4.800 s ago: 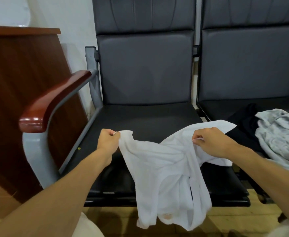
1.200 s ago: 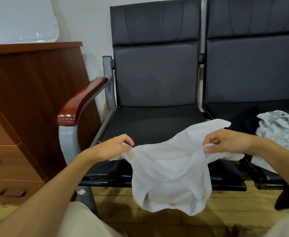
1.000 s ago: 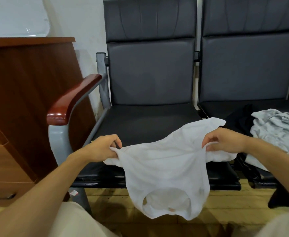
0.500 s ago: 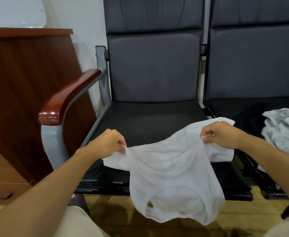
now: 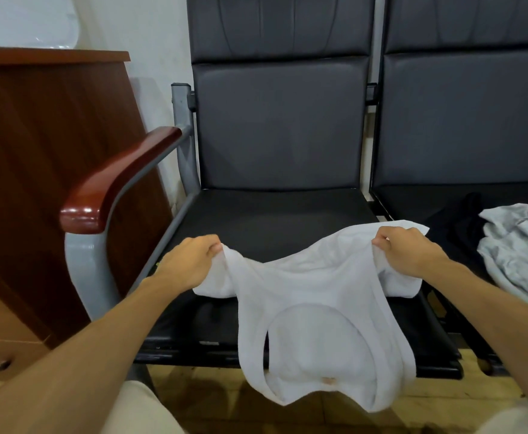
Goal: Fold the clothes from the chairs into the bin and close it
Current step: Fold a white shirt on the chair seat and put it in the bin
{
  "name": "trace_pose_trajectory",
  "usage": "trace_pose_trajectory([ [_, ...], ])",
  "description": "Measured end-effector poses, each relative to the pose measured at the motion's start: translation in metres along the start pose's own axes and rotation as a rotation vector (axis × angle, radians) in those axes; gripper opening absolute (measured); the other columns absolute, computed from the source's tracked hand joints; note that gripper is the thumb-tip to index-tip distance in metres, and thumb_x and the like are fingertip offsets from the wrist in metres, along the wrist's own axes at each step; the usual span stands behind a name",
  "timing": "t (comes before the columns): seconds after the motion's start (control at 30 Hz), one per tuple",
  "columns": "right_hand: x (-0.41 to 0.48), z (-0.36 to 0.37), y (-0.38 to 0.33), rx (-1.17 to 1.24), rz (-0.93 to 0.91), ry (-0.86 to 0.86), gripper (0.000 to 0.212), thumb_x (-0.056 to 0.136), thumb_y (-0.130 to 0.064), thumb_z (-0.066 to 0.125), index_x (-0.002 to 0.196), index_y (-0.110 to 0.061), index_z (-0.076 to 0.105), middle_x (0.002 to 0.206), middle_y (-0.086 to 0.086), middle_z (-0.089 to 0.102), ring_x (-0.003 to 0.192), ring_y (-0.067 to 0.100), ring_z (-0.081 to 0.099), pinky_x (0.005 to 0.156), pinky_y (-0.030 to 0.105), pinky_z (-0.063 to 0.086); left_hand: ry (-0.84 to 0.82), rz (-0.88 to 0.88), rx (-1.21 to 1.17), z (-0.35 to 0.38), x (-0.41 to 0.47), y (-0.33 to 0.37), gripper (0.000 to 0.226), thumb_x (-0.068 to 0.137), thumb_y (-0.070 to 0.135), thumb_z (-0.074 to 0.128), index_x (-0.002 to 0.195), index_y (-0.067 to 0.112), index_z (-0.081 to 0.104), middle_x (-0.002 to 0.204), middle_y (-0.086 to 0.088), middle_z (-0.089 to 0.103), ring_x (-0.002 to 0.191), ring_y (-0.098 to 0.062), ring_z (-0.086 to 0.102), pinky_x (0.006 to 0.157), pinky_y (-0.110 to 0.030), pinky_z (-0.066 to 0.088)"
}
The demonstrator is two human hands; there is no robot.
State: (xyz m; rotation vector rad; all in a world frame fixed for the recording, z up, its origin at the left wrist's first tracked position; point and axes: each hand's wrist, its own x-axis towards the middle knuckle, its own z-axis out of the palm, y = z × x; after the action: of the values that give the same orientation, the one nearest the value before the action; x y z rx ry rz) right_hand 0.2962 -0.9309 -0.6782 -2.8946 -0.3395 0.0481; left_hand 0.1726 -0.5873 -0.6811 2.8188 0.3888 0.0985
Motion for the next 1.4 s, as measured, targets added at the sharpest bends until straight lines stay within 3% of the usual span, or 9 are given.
trace_pose_trajectory([
  [0.27, -0.027, -0.017, -0.001, 0.314, -0.255, -0.047, 0.021, 0.094, -0.036, 0.058, 0.083, -0.019, 0.066, 0.089, -0.003, 0.066, 0.088, 0.015, 0.059, 0.074, 0.025, 0.043, 0.209, -0.256, -0.167, -0.014, -0.018, -0.02, 0.026, 0.104, 0.034, 0.034, 0.096, 0.019, 0.054, 0.093, -0.008, 0.059, 0.086, -0.025, 0.058, 0.083, -0.04, 0.049],
  [0.43, -0.058, -0.03, -0.011, 0.353, -0.389, -0.11, 0.009, 0.085, -0.03, 0.072, 0.079, -0.037, 0.073, 0.087, -0.015, 0.072, 0.088, 0.0, 0.063, 0.083, 0.02, 0.048, 0.207, -0.121, -0.435, -0.025, -0.04, 0.005, 0.03, 0.099, 0.023, 0.048, 0.078, 0.006, 0.061, 0.081, -0.01, 0.059, 0.076, -0.021, 0.054, 0.062, -0.029, 0.039],
  [0.63, -0.088, -0.052, -0.035, 0.383, -0.384, -0.025, 0.01, 0.087, -0.025, 0.07, 0.08, -0.021, 0.076, 0.085, -0.004, 0.072, 0.083, 0.009, 0.063, 0.081, 0.029, 0.05, 0.024, 0.106, -0.648, -0.051, -0.063, 0.046, 0.031, 0.099, 0.027, 0.05, 0.079, 0.007, 0.061, 0.077, -0.003, 0.06, 0.072, -0.014, 0.054, 0.062, -0.026, 0.041],
  [0.73, -0.098, -0.088, -0.05, 0.499, -0.352, 0.154, 0.01, 0.084, -0.02, 0.072, 0.092, -0.021, 0.079, 0.094, -0.007, 0.074, 0.092, 0.009, 0.064, 0.085, 0.026, 0.049, -0.146, 0.423, -0.228, -0.096, -0.064, 0.057, 0.012, 0.092, 0.019, 0.062, 0.085, 0.022, 0.071, 0.089, 0.013, 0.065, 0.088, -0.004, 0.06, 0.083, -0.023, 0.045],
  [0.83, -0.107, -0.134, -0.062, 0.534, -0.38, 0.256, 0.01, 0.086, -0.022, 0.071, 0.087, -0.028, 0.078, 0.089, -0.012, 0.072, 0.091, 0.005, 0.064, 0.081, 0.022, 0.047, -0.178, 0.568, 0.442, -0.153, -0.07, 0.082, 0.009, 0.088, 0.02, 0.068, 0.094, 0.024, 0.072, 0.091, 0.014, 0.05, 0.09, -0.009, 0.054, 0.083, -0.027, 0.047],
  [0.93, -0.118, -0.18, -0.072, 0.586, -0.428, 0.408, 0.013, 0.09, -0.023, 0.065, 0.087, -0.029, 0.076, 0.086, -0.016, 0.07, 0.088, 0.001, 0.062, 0.074, 0.015, 0.045, -0.099, 0.647, 0.671, -0.203, -0.079, 0.108, 0.012, 0.086, 0.016, 0.067, 0.093, 0.024, 0.072, 0.088, 0.011, 0.045, 0.087, -0.012, 0.054, 0.08, -0.032, 0.05],
  [1.03, -0.126, -0.217, -0.082, 0.687, -0.415, 0.598, 0.014, 0.092, -0.022, 0.062, 0.092, -0.024, 0.075, 0.09, -0.015, 0.069, 0.086, -0.003, 0.06, 0.069, 0.004, 0.04, 0.156, 0.661, 0.542, -0.239, -0.088, 0.122, 0.006, 0.093, 0.024, 0.057, 0.092, 0.029, 0.06, 0.089, 0.009, 0.052, 0.089, -0.017, 0.056, 0.082, -0.04, 0.049],
  [1.13, -0.131, -0.246, -0.092, 0.756, -0.399, 0.801, 0.017, 0.092, -0.023, 0.061, 0.101, -0.02, 0.075, 0.1, -0.006, 0.072, 0.094, 0.008, 0.063, 0.074, 0.01, 0.042, 0.421, 0.573, 0.247, -0.259, -0.104, 0.136, 0.013, 0.101, 0.037, 0.037, 0.098, 0.026, 0.043, 0.089, 0.0, 0.059, 0.081, -0.024, 0.056, 0.079, -0.045, 0.049],
  [1.4, -0.158, -0.278, -0.096, 0.787, -0.171, 1.129, 0.022, 0.097, -0.033, 0.048, 0.103, -0.024, 0.068, 0.097, -0.007, 0.063, 0.082, 0.013, 0.057, 0.073, 0.03, 0.045, 0.597, 0.445, -0.498, -0.293, -0.136, 0.169, 0.017, 0.104, 0.028, 0.03, 0.106, 0.015, 0.041, 0.095, 0.001, 0.052, 0.082, -0.016, 0.05, 0.073, -0.032, 0.036],
])
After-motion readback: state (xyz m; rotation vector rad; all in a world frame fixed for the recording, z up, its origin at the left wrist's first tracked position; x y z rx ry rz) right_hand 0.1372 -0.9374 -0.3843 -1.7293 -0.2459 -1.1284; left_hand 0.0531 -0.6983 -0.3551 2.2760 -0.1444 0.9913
